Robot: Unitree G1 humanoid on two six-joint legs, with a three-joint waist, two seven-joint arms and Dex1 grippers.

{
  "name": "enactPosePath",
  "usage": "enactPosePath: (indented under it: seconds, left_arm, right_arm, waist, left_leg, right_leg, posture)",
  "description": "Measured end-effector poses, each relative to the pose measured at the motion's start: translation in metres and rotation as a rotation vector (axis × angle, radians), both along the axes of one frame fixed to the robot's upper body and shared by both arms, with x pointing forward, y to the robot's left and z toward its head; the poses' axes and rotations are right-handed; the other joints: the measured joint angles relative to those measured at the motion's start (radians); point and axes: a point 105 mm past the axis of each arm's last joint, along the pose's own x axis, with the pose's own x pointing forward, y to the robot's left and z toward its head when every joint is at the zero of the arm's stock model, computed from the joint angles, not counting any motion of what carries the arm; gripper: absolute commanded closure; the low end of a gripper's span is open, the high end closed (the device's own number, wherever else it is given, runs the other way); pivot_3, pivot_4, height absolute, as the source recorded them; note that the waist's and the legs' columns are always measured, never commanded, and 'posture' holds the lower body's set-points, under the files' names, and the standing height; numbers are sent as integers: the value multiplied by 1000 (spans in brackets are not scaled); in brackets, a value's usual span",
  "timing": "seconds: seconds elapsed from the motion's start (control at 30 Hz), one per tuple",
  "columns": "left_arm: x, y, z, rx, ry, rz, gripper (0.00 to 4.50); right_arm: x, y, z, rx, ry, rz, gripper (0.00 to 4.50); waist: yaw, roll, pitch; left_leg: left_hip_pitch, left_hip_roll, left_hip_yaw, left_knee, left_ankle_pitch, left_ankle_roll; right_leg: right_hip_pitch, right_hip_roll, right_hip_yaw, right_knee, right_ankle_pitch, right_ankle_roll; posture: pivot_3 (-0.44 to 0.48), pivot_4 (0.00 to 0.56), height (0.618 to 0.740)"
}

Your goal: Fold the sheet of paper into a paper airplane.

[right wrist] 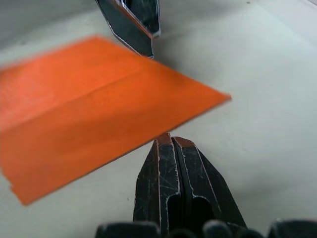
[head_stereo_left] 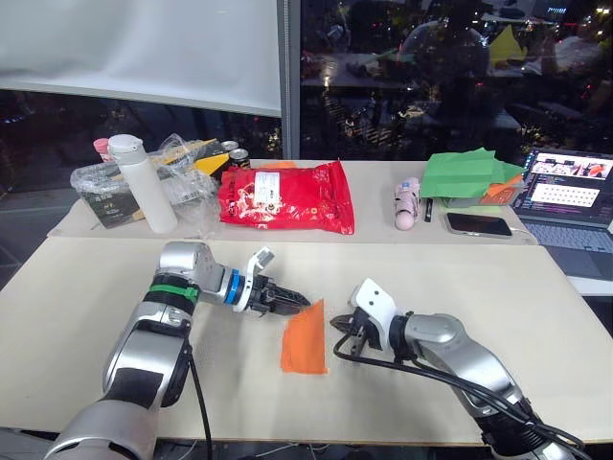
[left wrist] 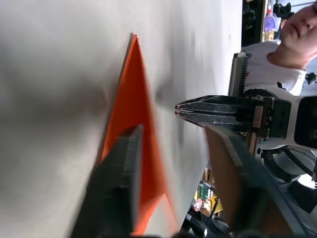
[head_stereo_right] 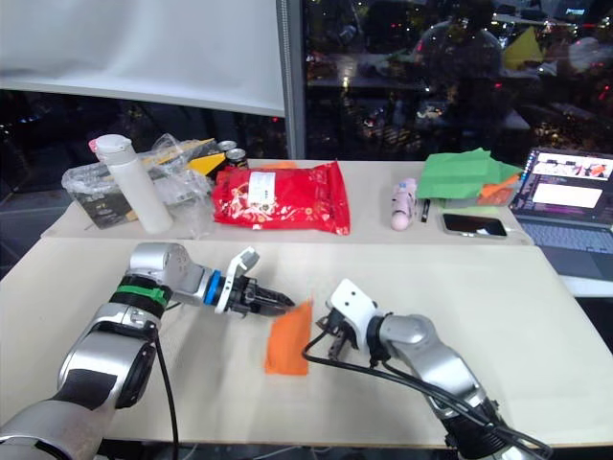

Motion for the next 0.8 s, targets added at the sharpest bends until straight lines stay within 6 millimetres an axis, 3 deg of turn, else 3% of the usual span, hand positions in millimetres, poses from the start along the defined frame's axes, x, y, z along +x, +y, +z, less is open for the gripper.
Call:
enactPosePath:
  seconds: [0.1,0.5,0.67,0.8]
  left_arm:
    - [-2,-1,-2,9,10,-17,4461]
    - [-3,4,-3,5,21,-14,4461]
    - [10,14,1,-60,55,154,4461]
    - [8,3,1,-195,-1,259,4461]
  right_arm:
    - [0,-1,0,-2,2,-7,4500]
    - [0,-1,-1,-3,5,-8,4500]
    - [1,-2,0,-8,2,-10,4500]
    - [4,-5,3,-13,-15,-26,4500]
  waist:
    - [0,0,0]
    - [0,0,0]
    - [-1,0,0]
    - [4,1,-1]
  left_leg:
    - [0,0,0,0,0,0]
    - [0,0,0,0,0,0]
    - [0,0,0,0,0,0]
    - [1,0,0,1,0,0]
  right_leg:
    - [0,0,0,0,0,0]
    - [0,0,0,0,0,0]
    - [0,0,0,1,0,0]
    - [2,-1,0,1,1,0]
  posture:
    - [0,150,715]
    - [0,150,715]
    - [0,150,715]
    - [0,150,715]
